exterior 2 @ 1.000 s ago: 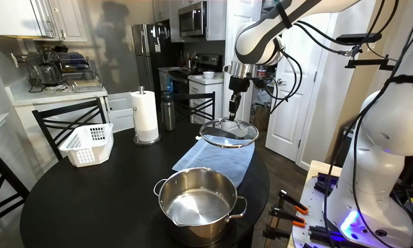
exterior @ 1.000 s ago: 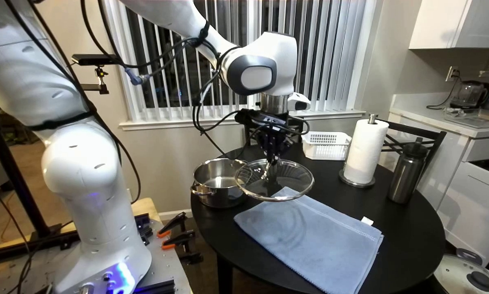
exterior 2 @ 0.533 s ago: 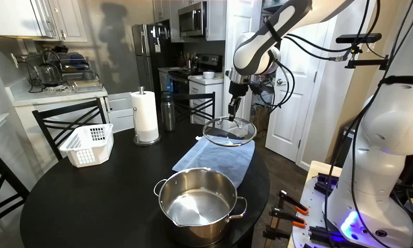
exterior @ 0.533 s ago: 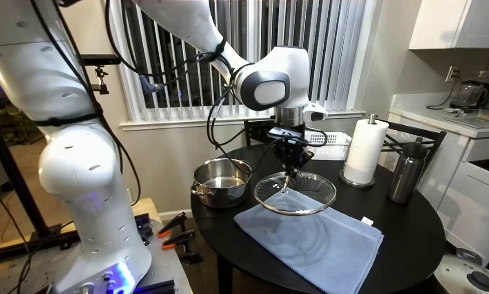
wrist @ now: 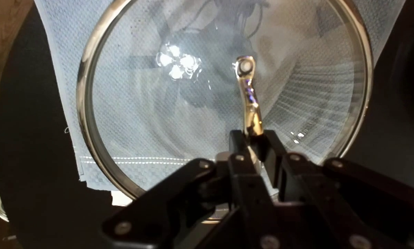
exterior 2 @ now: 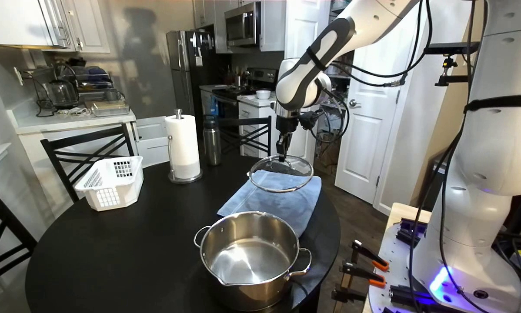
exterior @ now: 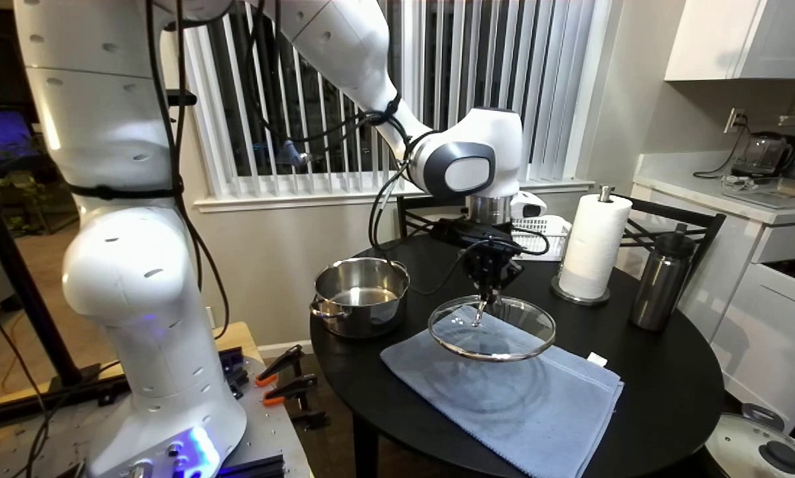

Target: Remove the glass lid from the silver pot and put it on the blue towel on the table

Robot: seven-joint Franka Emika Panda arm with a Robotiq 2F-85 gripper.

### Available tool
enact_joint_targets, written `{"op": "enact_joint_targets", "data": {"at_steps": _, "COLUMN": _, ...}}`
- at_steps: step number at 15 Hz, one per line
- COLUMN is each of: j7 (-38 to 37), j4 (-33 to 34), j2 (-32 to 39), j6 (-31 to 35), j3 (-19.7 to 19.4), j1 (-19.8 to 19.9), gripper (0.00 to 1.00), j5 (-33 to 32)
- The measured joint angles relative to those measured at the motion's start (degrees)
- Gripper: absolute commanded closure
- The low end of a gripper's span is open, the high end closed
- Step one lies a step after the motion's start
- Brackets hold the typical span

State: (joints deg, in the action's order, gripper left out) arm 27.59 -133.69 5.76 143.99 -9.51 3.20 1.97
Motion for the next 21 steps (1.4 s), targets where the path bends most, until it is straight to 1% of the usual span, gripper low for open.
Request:
{"op": "enact_joint_targets", "data": {"at_steps": 4, "j7": 1.26, "j4": 3.78, "j2": 4.95, "j6": 0.0, "j3": 2.42, "j1": 1.9, "gripper": 0.96, "j5": 3.69}}
{"op": "enact_joint_targets", "data": {"at_steps": 8, "j7": 7.31, "j4": 7.62, "j2": 10.88, "j6": 0.06, "j3": 6.9, "j1": 4.77, "gripper": 0.96, "j5": 8.75}}
{"op": "enact_joint_targets", "data": {"at_steps": 11, "j7": 10.44, "j4": 9.87, "j2": 15.04, "j6": 0.25, "j3": 10.12, "j1": 6.64, "gripper": 0.96, "j5": 11.09}}
{"op": "enact_joint_targets", "data": {"at_steps": 14, "j7": 11.62, "j4": 10.63, "j2": 17.31, "j6": 0.65, "j3": 12.1, "j1": 8.32, "gripper": 0.96, "j5": 11.93}}
{"op": "enact_joint_targets", "data": {"at_steps": 17, "j7": 11.65, "j4": 10.61, "j2": 17.71, "j6": 0.68, "j3": 12.77, "j1": 9.41, "gripper": 0.96, "j5": 11.93}}
{"op": "enact_joint_targets", "data": {"at_steps": 18, "j7": 11.65, "j4": 10.62, "j2": 17.71, "j6": 0.68, "j3": 12.8, "j1": 9.55, "gripper": 0.58, "j5": 11.93}}
{"op": "enact_joint_targets", "data": {"at_steps": 19, "j7": 11.65, "j4": 10.62, "j2": 17.71, "j6": 0.68, "j3": 12.8, "j1": 9.57, "gripper": 0.56, "j5": 11.93}}
{"op": "enact_joint_targets", "data": {"at_steps": 20, "j7": 11.65, "j4": 10.62, "j2": 17.68, "j6": 0.68, "j3": 12.89, "j1": 9.56, "gripper": 0.51, "j5": 11.93}}
{"op": "enact_joint_targets", "data": {"at_steps": 21, "j7": 11.65, "j4": 10.66, "j2": 17.45, "j6": 0.68, "j3": 13.08, "j1": 9.56, "gripper": 0.44, "j5": 11.93}}
